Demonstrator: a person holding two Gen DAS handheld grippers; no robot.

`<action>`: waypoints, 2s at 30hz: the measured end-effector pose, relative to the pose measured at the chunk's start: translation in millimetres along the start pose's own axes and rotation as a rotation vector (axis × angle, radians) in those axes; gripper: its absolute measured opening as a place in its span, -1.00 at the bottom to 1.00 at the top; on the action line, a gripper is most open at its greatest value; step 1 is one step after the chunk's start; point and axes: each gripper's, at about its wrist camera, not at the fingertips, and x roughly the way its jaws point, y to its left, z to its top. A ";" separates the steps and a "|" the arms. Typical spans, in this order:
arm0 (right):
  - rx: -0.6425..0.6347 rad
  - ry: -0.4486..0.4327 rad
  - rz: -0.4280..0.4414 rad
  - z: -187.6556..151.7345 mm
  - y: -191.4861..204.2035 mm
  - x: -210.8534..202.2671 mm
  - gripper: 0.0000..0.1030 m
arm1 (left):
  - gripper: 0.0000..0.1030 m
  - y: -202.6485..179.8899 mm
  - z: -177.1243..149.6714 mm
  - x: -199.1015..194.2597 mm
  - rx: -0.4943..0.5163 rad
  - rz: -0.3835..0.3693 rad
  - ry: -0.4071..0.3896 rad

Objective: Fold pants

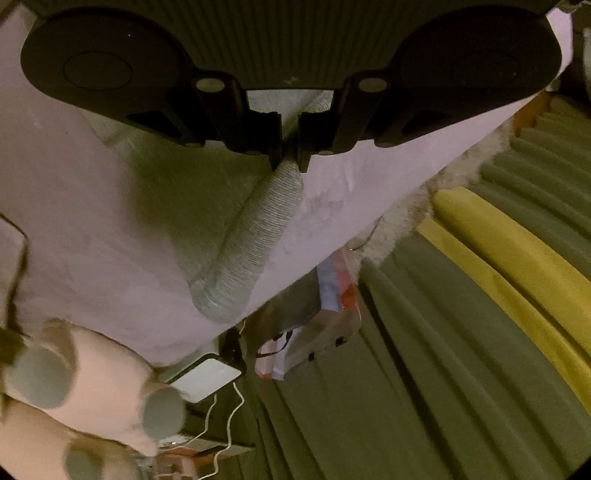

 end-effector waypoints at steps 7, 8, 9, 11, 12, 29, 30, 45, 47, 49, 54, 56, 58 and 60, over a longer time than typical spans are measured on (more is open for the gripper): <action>0.047 0.007 0.049 -77.0 -71.3 -67.5 -0.88 | -0.78 40.9 -90.2 -40.8 0.009 0.025 0.007; 0.055 0.017 0.051 -90.7 -82.9 -71.6 -0.88 | -0.78 49.1 -101.5 -41.7 -0.005 0.017 0.013; 0.077 0.035 0.054 -103.8 -96.2 -73.4 -0.88 | -0.78 57.8 -114.4 -40.5 -0.020 0.016 0.029; 0.113 0.063 0.064 -126.2 -121.7 -74.0 -0.88 | -0.78 71.1 -134.2 -36.0 -0.040 0.024 0.052; 0.129 0.072 0.065 -133.3 -129.5 -68.3 -0.88 | -0.78 76.5 -143.0 -31.9 -0.042 0.036 0.066; 0.155 0.181 -0.091 -208.7 -221.8 -23.1 -0.94 | -0.69 111.1 -188.9 16.1 -0.101 0.168 0.155; 0.161 0.186 -0.084 -211.0 -225.6 -23.0 -0.92 | -0.69 114.5 -190.2 21.6 -0.100 0.195 0.172; 0.225 0.108 -0.166 -169.5 -236.8 -17.5 0.15 | -0.03 92.5 -179.7 -10.0 0.028 0.335 0.026; 0.293 0.167 -0.200 -174.1 -243.8 -6.4 -0.38 | 0.09 86.0 -178.9 -14.6 0.054 0.329 0.012; 0.329 0.173 -0.200 -176.7 -248.8 -2.7 -0.69 | 0.10 77.9 -181.7 -15.5 0.070 0.345 0.006; 0.225 0.104 -0.185 -175.7 -238.5 -22.7 -0.89 | 0.10 74.2 -173.6 -2.5 0.044 0.350 0.026; 0.176 0.032 -0.194 -170.3 -230.0 -36.9 -0.90 | 0.10 72.9 -172.4 2.7 0.040 0.335 0.036; 0.165 0.008 -0.209 -168.0 -230.6 -39.5 -0.90 | 0.12 72.9 -172.6 9.4 0.036 0.324 0.050; 0.128 0.026 -0.279 -172.4 -232.2 -30.4 -0.90 | 0.14 71.7 -173.8 15.0 0.039 0.325 0.068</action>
